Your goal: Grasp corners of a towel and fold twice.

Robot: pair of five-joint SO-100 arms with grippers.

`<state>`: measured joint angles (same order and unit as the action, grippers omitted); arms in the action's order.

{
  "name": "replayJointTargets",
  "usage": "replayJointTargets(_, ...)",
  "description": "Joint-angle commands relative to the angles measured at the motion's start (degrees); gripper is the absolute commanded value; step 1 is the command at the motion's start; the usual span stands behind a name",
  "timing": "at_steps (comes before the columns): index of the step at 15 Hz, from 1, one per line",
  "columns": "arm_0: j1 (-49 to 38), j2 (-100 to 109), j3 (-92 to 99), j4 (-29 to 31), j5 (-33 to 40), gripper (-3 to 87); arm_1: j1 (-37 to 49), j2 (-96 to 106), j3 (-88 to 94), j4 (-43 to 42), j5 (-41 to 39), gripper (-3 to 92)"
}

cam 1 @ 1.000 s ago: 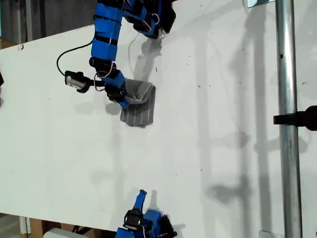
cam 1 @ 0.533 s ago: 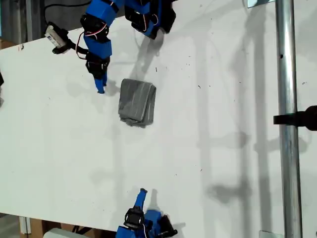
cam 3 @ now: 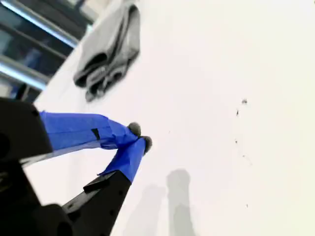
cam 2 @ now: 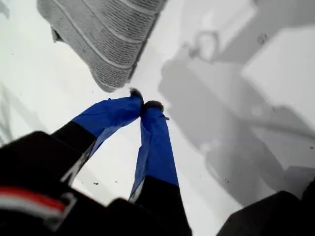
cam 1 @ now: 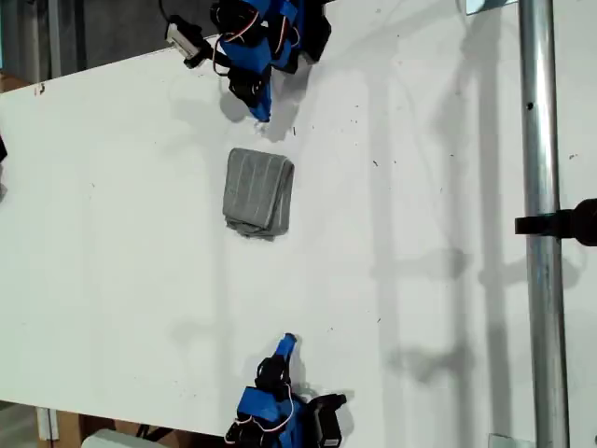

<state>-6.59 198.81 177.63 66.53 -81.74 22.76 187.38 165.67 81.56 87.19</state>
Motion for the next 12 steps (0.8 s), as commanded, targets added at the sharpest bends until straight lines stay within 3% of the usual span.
replayJointTargets(1,-4.9,0.3,1.1,7.6,-1.9,-2.5,-4.0,1.0,-0.2,1.9,2.5,12.0)
replayJointTargets(2,-5.4,0.4,1.1,7.6,12.0,-2.5,-6.5,1.0,-0.1,1.8,2.6,11.9)
replayJointTargets(3,-2.6,0.2,1.0,7.7,14.5,-2.6,-7.7,1.0,-0.2,2.3,0.2,11.9)
replayJointTargets(5,1.8,0.3,1.0,7.6,26.5,-2.7,-9.5,1.0,-0.2,2.5,-1.3,12.0)
replayJointTargets(12,1.8,0.3,1.0,7.6,26.2,-2.7,-9.3,1.0,-0.2,2.5,-1.3,11.9)
